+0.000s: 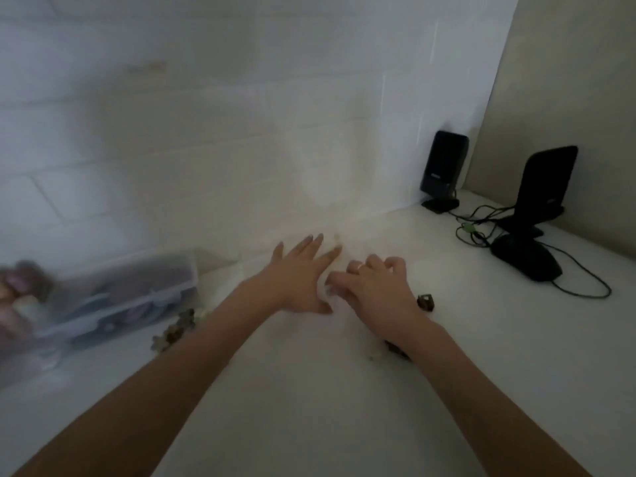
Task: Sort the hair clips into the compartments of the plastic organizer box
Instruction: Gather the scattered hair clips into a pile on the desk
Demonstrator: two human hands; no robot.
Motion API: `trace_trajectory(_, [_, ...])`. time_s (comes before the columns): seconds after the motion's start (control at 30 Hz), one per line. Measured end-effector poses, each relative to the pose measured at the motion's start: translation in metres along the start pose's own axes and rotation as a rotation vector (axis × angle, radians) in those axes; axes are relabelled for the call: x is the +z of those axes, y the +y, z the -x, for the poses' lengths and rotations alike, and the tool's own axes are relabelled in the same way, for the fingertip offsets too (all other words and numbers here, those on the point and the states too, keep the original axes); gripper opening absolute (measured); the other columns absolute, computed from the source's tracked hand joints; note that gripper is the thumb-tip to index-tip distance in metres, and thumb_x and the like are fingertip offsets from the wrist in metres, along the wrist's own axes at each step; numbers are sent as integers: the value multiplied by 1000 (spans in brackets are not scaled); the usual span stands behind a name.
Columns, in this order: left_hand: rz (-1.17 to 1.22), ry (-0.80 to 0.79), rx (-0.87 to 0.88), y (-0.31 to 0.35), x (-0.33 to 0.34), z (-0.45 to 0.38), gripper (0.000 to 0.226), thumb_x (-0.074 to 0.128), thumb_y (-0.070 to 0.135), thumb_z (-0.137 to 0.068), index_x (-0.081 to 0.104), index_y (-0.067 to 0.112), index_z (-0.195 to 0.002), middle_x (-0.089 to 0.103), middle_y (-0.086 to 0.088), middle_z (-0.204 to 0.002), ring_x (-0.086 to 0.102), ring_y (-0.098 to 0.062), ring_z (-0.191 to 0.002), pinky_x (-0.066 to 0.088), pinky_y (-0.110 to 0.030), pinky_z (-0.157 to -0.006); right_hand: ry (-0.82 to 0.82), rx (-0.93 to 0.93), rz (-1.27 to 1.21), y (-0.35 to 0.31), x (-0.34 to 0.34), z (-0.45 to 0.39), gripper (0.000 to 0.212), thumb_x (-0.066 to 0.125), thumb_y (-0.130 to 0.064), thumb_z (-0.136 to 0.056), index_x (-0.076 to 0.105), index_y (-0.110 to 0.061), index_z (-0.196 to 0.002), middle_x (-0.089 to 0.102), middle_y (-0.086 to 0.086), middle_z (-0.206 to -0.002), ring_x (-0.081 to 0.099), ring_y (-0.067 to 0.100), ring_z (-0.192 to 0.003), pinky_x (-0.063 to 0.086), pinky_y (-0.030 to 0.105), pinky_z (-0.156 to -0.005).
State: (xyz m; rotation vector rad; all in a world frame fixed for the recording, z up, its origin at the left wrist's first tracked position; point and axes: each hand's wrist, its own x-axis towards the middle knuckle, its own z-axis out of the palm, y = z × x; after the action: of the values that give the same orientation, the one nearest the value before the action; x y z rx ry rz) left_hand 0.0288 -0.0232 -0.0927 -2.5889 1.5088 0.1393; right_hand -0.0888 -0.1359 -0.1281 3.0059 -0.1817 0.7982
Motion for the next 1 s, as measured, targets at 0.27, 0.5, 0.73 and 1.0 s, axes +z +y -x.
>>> trace_trajectory(0.27, [-110, 171, 22, 4, 11, 47, 92, 59, 46, -88, -5, 27, -151, -9, -5, -161, -5, -21, -149, 4, -45, -119, 197, 194, -343, 3, -34, 56, 35, 47, -12, -92, 52, -24, -125, 54, 0, -129, 45, 22, -119, 34, 36, -99])
trace_trajectory(0.5, [-71, 369, -151, 19, 39, 78, 73, 51, 32, -96, 5, 26, -152, 1, -7, -162, -3, -23, -149, 3, -48, -118, -35, 753, -396, 19, -22, 101, 50, 44, -39, -94, 39, -12, -135, 44, 13, -138, 37, 30, -129, 30, 41, -107])
trace_trajectory(0.73, [7, 500, -96, 15, 49, 61, 64, 51, 23, -95, 17, 25, -150, 23, -4, -157, 7, -26, -148, -2, -43, -117, -181, 652, -277, 14, -11, 86, 66, 33, -54, -94, 25, -14, -146, 19, 8, -156, 12, 22, -144, 13, 43, -116])
trace_trajectory(1.0, [-5, 787, -29, 13, 71, 46, 67, 75, 10, -66, 55, 11, -131, 60, -13, -131, 51, -32, -128, 25, -44, -114, -133, 465, -456, -2, -19, 103, 37, 52, -46, -87, 52, -29, -120, 52, -10, -119, 50, 12, -109, 43, 32, -93])
